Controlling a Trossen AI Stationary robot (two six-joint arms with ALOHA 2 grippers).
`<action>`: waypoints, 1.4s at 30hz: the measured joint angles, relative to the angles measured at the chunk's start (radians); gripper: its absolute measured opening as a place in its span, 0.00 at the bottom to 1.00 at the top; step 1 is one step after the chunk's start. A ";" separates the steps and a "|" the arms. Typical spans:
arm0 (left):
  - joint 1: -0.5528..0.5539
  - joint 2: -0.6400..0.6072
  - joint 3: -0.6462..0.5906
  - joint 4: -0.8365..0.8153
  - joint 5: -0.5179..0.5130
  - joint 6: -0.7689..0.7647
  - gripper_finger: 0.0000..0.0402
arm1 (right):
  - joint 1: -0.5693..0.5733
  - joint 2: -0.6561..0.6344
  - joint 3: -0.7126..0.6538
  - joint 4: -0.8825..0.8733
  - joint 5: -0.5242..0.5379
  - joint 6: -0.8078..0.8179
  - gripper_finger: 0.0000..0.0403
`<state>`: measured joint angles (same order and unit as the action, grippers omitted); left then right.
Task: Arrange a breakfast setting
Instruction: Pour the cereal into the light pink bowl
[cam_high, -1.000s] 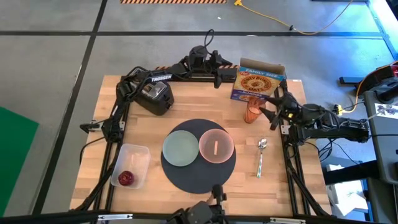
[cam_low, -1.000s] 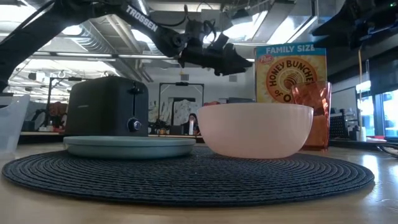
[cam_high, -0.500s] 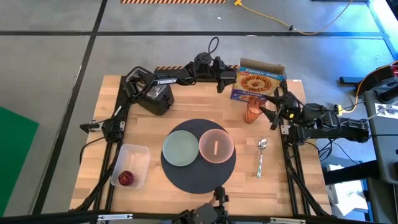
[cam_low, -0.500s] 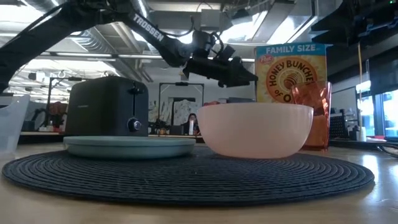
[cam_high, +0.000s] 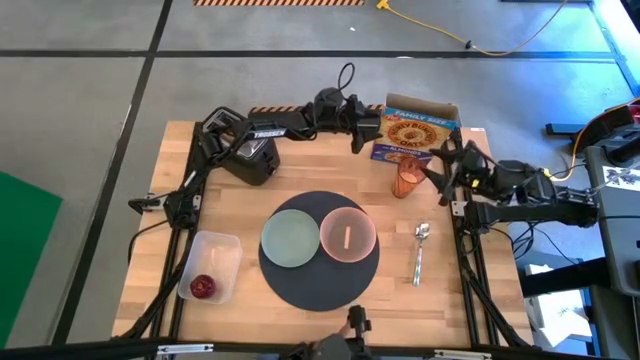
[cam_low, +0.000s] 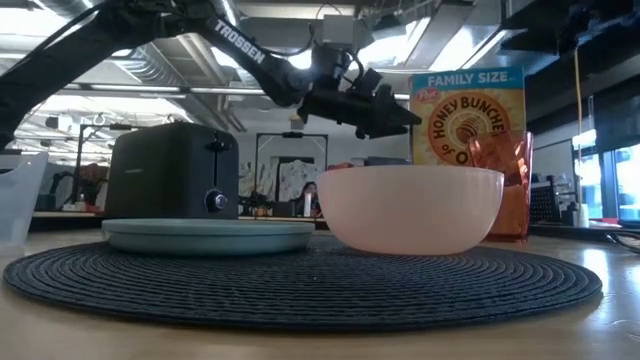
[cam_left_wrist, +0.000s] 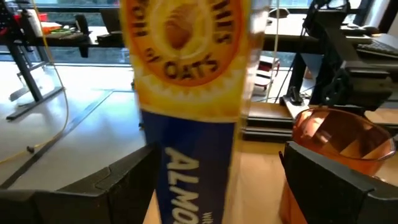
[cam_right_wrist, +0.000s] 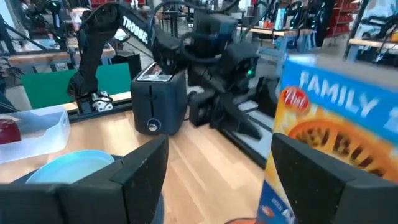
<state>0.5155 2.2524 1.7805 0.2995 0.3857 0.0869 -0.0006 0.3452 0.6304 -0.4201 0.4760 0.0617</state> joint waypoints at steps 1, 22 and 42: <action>-0.003 0.000 0.000 0.008 -0.001 0.009 0.81 | 0.000 0.025 0.030 -0.027 0.019 -0.013 0.68; -0.015 0.000 0.000 0.020 -0.063 0.047 0.81 | -0.166 0.576 0.655 -0.528 0.258 -0.263 0.68; -0.021 0.000 0.000 0.020 -0.064 0.066 0.81 | -0.733 0.660 0.668 -0.640 -0.275 -0.476 0.36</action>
<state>0.4942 2.2524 1.7802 0.3191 0.3222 0.1525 -0.7335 1.0053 1.2986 -1.0599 0.2009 -0.4146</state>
